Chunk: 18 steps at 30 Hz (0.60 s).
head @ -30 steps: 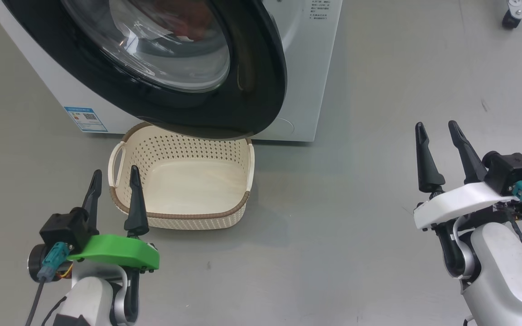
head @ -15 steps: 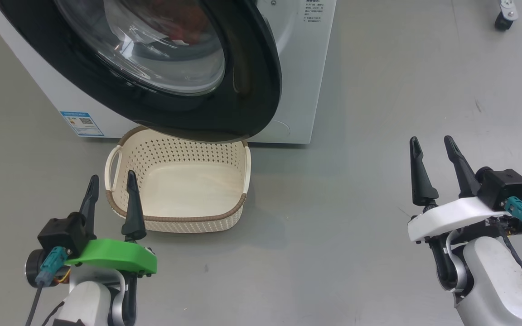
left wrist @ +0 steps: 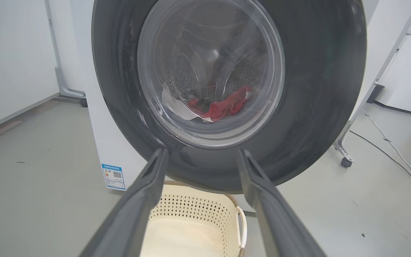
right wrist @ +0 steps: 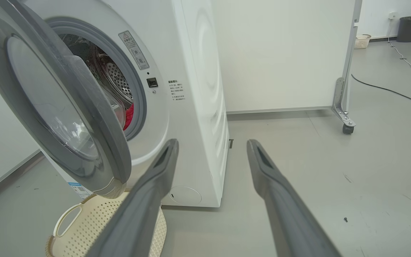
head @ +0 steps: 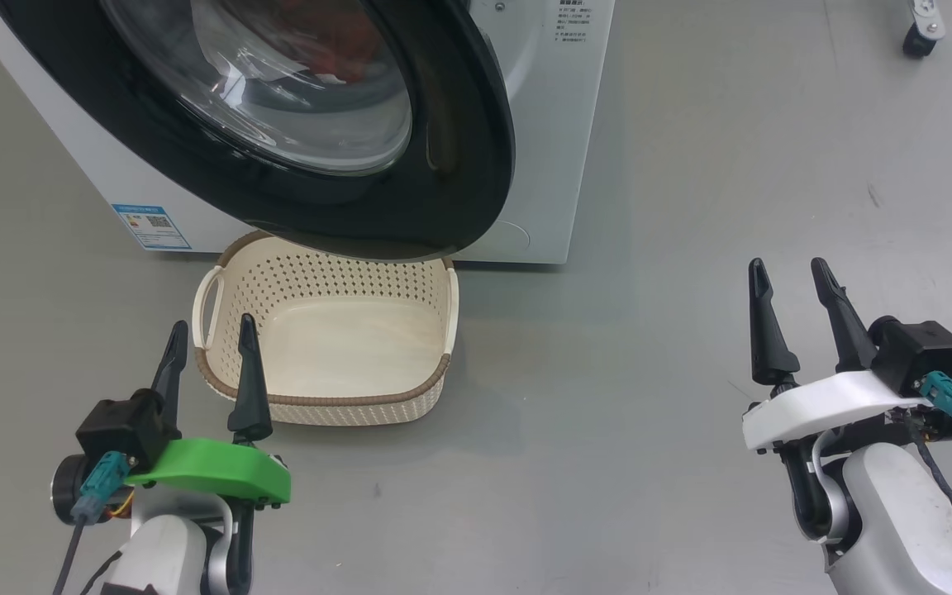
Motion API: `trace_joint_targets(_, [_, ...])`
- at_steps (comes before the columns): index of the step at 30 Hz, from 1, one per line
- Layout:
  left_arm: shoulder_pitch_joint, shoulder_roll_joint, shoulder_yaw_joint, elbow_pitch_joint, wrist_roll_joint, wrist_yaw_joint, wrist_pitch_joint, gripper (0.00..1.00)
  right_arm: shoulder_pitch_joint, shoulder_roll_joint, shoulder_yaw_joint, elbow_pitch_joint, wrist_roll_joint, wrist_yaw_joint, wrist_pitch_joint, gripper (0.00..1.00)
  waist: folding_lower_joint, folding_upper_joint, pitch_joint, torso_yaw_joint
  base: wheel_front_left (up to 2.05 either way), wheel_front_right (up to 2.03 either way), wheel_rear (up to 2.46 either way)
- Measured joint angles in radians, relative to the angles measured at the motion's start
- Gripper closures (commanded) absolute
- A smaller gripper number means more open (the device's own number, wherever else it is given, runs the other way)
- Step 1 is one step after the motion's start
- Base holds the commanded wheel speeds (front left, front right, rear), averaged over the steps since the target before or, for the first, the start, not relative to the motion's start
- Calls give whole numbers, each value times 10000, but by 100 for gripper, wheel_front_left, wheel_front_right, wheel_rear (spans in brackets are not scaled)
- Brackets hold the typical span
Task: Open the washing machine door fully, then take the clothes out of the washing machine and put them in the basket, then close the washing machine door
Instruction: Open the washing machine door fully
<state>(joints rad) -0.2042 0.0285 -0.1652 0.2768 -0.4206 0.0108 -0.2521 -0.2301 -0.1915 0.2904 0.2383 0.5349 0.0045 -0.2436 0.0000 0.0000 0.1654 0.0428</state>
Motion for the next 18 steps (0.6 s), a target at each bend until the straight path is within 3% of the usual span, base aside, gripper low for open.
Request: trace_joint_targets(18, [10,0,-46,6,0,-44,0,0,139,36,-88,-35,-130,2,-2,0,0,0,-36,30,0,0,0])
